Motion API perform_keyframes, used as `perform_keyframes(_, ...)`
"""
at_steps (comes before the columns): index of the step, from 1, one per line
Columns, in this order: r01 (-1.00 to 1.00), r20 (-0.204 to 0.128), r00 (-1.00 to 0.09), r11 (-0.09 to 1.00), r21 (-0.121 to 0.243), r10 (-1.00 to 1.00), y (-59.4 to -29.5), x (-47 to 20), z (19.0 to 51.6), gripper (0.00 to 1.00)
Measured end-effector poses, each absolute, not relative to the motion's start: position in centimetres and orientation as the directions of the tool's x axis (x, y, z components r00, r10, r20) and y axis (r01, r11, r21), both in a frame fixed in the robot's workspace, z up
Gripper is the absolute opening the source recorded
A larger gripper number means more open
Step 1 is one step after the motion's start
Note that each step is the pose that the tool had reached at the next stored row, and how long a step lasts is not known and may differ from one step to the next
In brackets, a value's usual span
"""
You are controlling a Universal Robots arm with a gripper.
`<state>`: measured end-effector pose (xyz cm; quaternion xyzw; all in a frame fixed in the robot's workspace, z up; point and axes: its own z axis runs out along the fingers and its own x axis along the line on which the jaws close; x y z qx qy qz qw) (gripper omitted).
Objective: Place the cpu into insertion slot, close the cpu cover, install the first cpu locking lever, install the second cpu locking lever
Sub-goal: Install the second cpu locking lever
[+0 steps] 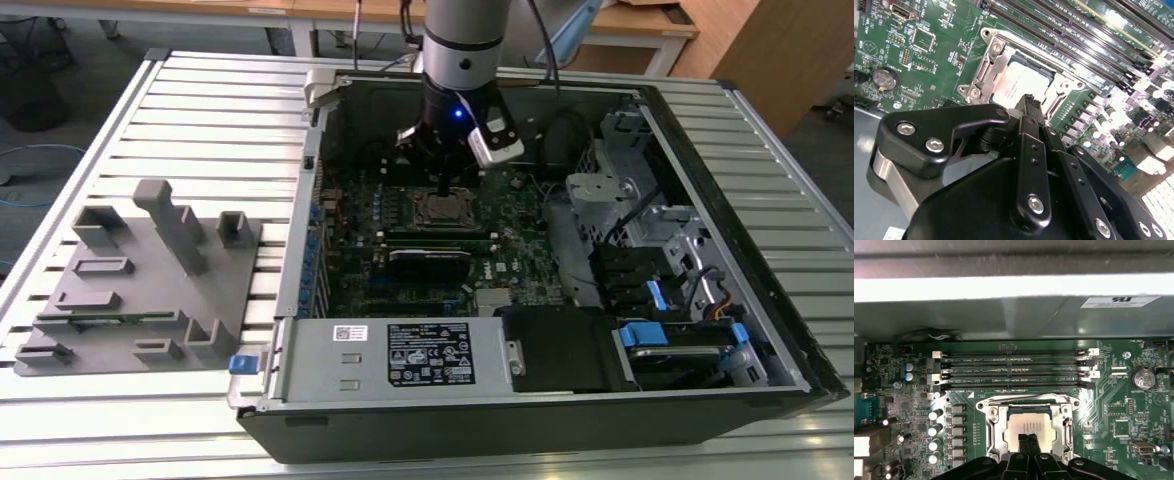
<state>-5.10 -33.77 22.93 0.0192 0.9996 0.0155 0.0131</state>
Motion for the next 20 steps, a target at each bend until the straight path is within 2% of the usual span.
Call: perform_keyframes(20, 0.038, -0.026, -0.999, 0.999, 0.034, 0.039, -34.06, -5.10, 23.60, 0.10)
